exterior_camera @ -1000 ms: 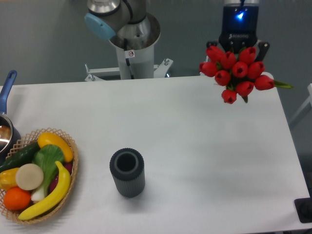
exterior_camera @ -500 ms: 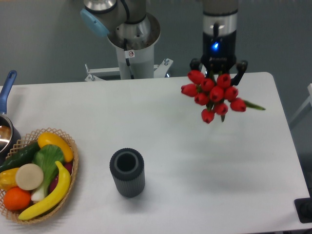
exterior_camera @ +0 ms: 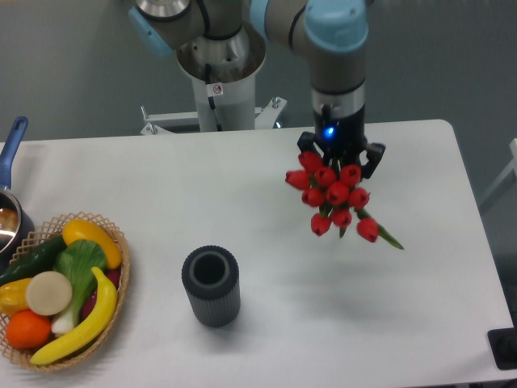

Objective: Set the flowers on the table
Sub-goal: 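Move the held tulips toward the grey cup and lower them, then open the gripper to release the tulips onto the table, then raise the open gripper away from the tulips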

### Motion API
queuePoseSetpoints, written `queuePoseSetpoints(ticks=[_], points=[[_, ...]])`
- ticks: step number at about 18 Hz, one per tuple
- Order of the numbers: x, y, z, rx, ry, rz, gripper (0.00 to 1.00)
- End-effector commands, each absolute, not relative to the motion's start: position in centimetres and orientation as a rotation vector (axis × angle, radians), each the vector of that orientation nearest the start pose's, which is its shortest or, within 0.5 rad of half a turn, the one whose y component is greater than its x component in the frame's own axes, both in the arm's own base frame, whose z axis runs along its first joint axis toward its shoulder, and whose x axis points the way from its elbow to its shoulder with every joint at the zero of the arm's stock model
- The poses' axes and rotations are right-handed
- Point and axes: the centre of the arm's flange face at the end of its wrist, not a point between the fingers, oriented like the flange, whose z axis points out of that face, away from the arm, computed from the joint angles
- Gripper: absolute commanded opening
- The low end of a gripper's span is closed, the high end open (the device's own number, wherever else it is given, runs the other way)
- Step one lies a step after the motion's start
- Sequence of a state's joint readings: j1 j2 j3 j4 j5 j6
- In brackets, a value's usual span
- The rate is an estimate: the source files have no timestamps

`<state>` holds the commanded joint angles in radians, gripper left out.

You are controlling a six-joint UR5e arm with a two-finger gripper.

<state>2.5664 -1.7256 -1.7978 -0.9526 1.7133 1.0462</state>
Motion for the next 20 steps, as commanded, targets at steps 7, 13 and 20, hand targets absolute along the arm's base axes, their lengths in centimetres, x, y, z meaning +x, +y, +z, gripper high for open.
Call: queuePoseSetpoints(ticks=[7, 13, 20], points=[[-40.0, 40.2, 35.0, -3.126, 0.087, 0.395, 0.37], [-41.3, 39.5, 34.6, -3.131, 0.150, 0.397, 1.00], [-44.7, 36.8, 37.9, -2.948, -0.025, 0.355, 1.00]])
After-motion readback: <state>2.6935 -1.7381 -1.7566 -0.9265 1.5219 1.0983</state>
